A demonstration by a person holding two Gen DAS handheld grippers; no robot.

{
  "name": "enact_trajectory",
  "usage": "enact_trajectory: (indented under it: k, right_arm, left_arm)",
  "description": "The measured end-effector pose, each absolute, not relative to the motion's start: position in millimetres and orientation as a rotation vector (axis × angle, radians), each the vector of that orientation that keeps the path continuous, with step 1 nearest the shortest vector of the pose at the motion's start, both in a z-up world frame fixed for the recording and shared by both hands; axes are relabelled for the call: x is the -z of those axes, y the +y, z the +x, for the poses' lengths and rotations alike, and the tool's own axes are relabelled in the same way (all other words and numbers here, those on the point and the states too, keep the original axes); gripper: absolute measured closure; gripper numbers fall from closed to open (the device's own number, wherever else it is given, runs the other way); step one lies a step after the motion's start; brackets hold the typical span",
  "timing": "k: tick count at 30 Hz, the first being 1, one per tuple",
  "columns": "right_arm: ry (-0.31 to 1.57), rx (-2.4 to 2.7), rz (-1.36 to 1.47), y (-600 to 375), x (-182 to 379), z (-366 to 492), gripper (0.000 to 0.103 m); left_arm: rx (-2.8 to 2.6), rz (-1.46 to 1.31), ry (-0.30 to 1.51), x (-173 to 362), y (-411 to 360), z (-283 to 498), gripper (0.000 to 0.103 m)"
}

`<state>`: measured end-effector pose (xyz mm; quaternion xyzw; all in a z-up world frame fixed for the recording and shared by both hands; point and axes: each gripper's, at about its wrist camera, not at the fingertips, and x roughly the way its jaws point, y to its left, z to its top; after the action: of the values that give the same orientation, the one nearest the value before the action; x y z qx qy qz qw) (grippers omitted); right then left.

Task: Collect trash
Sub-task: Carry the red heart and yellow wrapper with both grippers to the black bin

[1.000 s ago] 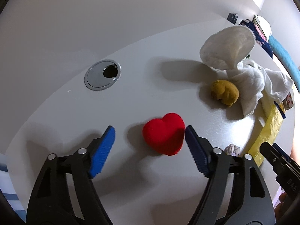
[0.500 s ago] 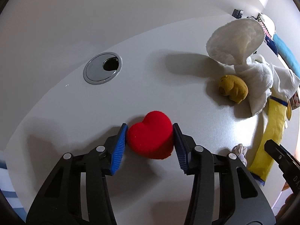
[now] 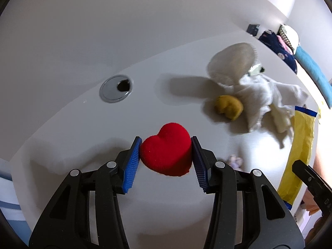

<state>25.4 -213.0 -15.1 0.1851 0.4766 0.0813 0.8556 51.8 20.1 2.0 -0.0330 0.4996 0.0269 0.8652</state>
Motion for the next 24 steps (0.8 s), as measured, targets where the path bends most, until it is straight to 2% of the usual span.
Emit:
enact_trajectory:
  k: [24]
  right_arm:
    - [0.915, 0.050, 0.474, -399, -6, 5, 0.087]
  left_arm:
    - [0.251, 0.057, 1.016, -28, -191, 71, 0.056]
